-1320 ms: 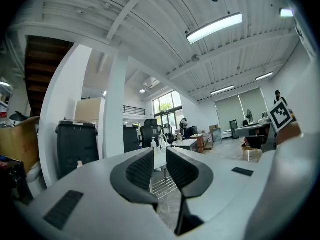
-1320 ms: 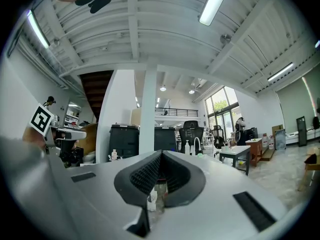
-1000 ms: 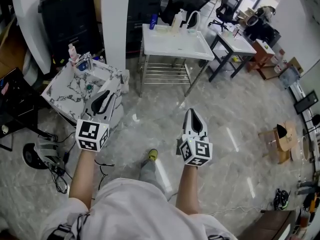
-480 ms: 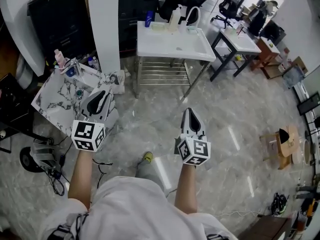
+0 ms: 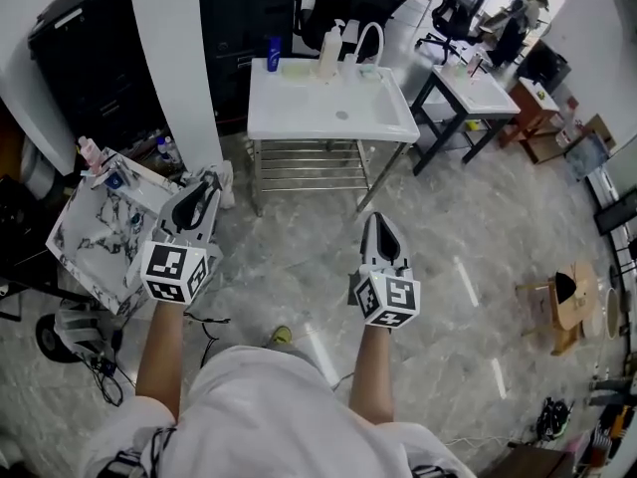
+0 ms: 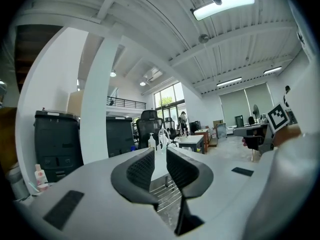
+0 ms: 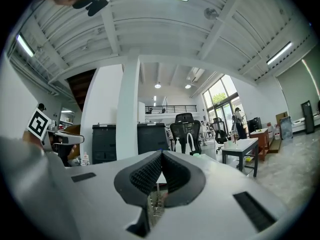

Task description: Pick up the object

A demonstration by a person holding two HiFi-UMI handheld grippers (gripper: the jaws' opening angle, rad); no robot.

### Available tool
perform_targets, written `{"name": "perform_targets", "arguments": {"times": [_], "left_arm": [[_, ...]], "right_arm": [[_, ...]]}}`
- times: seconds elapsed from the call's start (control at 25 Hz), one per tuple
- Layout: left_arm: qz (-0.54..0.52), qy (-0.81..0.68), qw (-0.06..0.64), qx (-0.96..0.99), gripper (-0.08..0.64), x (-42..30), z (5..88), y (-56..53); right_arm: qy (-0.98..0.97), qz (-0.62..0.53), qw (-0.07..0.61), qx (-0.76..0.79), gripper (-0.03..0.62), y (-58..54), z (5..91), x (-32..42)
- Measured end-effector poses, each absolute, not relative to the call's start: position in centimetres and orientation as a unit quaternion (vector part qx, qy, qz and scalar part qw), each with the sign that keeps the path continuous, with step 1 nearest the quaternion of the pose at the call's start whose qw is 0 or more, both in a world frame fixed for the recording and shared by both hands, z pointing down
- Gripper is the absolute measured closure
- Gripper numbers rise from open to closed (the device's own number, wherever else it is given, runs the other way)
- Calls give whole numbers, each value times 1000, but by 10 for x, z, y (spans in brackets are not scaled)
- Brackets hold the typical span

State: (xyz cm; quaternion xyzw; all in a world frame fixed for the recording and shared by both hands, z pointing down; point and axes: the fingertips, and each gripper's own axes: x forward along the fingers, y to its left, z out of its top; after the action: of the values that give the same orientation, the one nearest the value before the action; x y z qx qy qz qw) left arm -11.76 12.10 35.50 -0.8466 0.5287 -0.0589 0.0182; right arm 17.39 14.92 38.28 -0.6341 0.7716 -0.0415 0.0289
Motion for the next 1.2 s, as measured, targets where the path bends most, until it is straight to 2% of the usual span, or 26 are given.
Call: {"name": "perform_targets", "arguments": {"times": [0.88,1.2], "left_arm": [[-65,519,8,-852,483,-71,379,-28],[-61,517,-4,-854,483,-81,379,-111]], "right_arm": [[787,-46,13,-615,586,-9,394,208],[792,-40,-2,-609,586,-88,388,191]]}}
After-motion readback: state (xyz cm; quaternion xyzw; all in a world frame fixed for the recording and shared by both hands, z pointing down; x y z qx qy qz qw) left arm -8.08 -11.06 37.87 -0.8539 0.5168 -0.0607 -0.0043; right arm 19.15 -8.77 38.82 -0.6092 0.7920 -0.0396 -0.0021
